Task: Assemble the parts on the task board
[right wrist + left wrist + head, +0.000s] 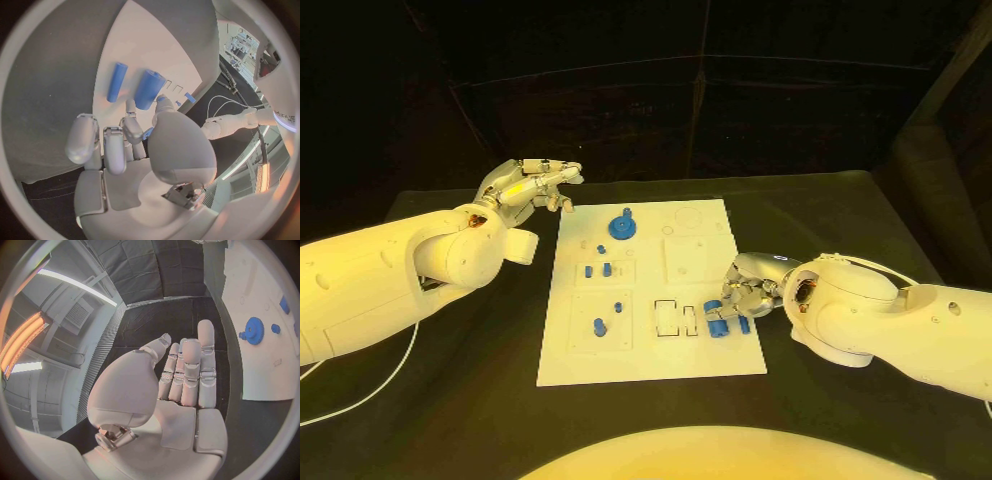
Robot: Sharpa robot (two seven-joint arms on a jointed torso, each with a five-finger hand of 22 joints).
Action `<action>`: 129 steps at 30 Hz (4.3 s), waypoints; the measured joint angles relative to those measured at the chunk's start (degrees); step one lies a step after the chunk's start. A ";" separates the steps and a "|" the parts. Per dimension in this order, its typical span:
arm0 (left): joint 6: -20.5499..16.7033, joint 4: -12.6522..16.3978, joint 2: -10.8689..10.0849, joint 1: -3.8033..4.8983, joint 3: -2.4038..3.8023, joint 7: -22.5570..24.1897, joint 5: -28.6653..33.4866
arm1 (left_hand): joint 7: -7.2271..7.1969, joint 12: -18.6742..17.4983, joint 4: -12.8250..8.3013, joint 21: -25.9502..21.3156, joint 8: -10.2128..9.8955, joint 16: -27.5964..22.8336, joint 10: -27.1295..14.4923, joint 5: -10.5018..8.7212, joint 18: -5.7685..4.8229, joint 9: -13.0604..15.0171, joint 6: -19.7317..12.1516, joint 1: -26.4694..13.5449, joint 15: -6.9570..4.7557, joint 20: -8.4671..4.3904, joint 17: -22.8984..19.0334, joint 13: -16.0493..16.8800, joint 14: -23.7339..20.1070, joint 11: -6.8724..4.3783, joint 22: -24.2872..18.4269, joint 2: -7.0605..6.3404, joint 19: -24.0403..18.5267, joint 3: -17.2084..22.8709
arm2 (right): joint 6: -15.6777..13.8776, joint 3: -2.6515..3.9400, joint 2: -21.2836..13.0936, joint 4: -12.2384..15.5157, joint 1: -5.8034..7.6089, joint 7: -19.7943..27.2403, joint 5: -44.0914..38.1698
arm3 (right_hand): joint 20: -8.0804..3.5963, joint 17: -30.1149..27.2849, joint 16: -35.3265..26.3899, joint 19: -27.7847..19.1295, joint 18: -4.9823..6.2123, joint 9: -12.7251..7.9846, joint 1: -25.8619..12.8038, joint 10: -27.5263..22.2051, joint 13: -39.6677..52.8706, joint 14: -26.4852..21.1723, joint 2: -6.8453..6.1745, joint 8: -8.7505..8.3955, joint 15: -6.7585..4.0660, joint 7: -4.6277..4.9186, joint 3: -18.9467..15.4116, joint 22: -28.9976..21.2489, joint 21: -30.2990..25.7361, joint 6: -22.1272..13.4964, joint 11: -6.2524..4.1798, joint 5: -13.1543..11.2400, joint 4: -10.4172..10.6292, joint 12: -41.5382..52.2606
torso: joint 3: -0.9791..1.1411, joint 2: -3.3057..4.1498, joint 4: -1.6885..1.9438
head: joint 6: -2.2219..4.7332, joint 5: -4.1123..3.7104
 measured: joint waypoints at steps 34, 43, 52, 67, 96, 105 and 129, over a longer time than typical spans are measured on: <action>0.18 -0.03 -0.22 -0.02 -0.09 -0.14 0.00 | 0.00 0.00 0.00 0.00 0.00 0.00 0.00 0.00 0.00 0.00 0.00 0.00 0.00 0.00 0.01 0.00 0.00 0.00 -0.05 0.00 0.00 0.00 | -5.18 0.02 -0.80 2.79 -2.16 0.02 -0.92 | 0.00 -0.02 0.00 0.00 -0.92 1.10 6.07 0.63 2.96 0.02 4.69 3.70 -0.42 -0.42 1.15 1.09 0.45 -1.44 -0.21 9.54 -0.82 0.48 | -0.10 -0.09 -0.04 | -0.38 0.23; 0.24 -0.04 -0.12 -0.02 -0.11 -0.18 0.00 | 0.00 0.00 0.00 0.00 0.00 0.00 0.00 0.00 0.00 0.00 0.00 0.00 0.00 0.00 0.01 0.00 0.00 0.00 -0.05 0.00 0.00 0.00 | -10.96 0.10 -0.49 5.07 -2.08 1.26 4.29 | 0.00 -0.02 0.32 0.00 -0.91 1.11 6.16 0.85 3.16 0.02 4.77 3.71 -0.42 -0.41 1.14 1.21 0.45 -1.45 -0.43 9.90 -0.82 0.66 | -0.18 -0.10 0.12 | -0.24 0.15; 0.30 -0.03 -0.02 -0.03 -0.12 -0.24 0.00 | 0.00 0.00 0.00 0.00 0.00 0.00 0.00 0.00 0.00 0.00 0.00 0.00 0.00 0.00 0.01 0.00 0.00 0.00 -0.04 0.00 0.00 0.00 | -11.21 0.10 3.78 3.36 -2.07 1.30 6.87 | 0.00 -0.02 0.32 0.00 -0.91 1.28 6.16 1.03 3.17 0.02 4.77 4.05 -0.41 -0.74 0.47 1.28 0.45 -1.12 -0.61 8.83 -0.17 0.66 | -0.17 -0.05 0.12 | -0.27 0.59; 0.43 -0.03 0.18 -0.03 -0.13 -0.33 0.00 | 0.00 0.00 0.00 0.00 0.00 0.00 0.00 0.00 0.00 0.00 0.00 0.00 0.00 0.00 0.01 0.00 0.00 0.00 -0.04 0.00 0.00 0.00 | -10.03 0.10 8.60 -0.51 -2.04 -1.95 7.62 | -0.37 -0.03 0.32 0.04 -0.90 2.99 3.51 1.66 3.48 0.01 5.51 5.39 -0.83 -1.56 -2.31 1.39 0.45 0.12 -1.24 4.01 -0.22 0.37 | -0.16 0.02 0.12 | -0.37 1.07; 0.58 -0.06 0.13 -0.02 -0.15 -0.50 0.00 | 0.00 0.00 0.00 0.00 0.00 0.00 0.00 0.00 0.00 0.00 0.00 0.00 0.00 0.00 0.01 -0.04 0.00 0.00 -0.03 0.00 0.00 0.00 | -11.39 0.12 8.44 -0.11 -2.03 -3.19 4.68 | -0.42 -0.04 -0.56 -0.01 -0.89 4.50 0.69 0.80 2.26 0.00 -0.13 6.21 -0.84 -0.86 2.01 1.36 0.45 -1.47 -0.82 -10.34 -1.15 -2.96 | -0.10 -0.02 -0.09 | -0.64 1.29; 0.62 -0.06 0.11 -0.02 -0.15 -0.56 0.00 | 0.00 0.00 0.00 0.00 0.00 0.00 0.00 0.00 0.00 0.00 0.00 0.00 0.00 0.00 0.01 -0.04 0.00 0.00 -0.02 0.00 0.00 0.00 | -10.37 0.21 8.47 0.29 -1.94 -1.86 3.80 | -0.41 0.01 -0.56 -0.01 -0.89 4.97 6.17 0.91 2.99 0.00 1.00 6.86 -0.83 -0.86 1.77 2.27 0.45 -1.47 -0.93 -9.14 -4.13 -2.96 | -0.12 -0.03 -0.08 | -0.78 1.22; 0.66 -0.09 0.10 -0.02 -0.16 -0.66 0.00 | 0.00 0.00 0.00 0.00 0.00 0.00 0.00 0.00 0.00 0.00 0.00 0.00 0.00 0.00 0.01 -0.03 0.00 0.00 -0.02 0.00 0.00 0.00 | -10.23 0.14 8.45 -0.76 -2.00 -1.05 0.66 | -0.63 -0.01 -0.56 0.21 -0.89 5.30 7.64 1.45 3.90 0.01 2.50 7.34 -0.83 -1.27 1.36 2.47 0.45 -1.05 -1.03 -7.76 -5.24 -2.66 | -0.10 -0.03 -0.08 | -1.10 1.33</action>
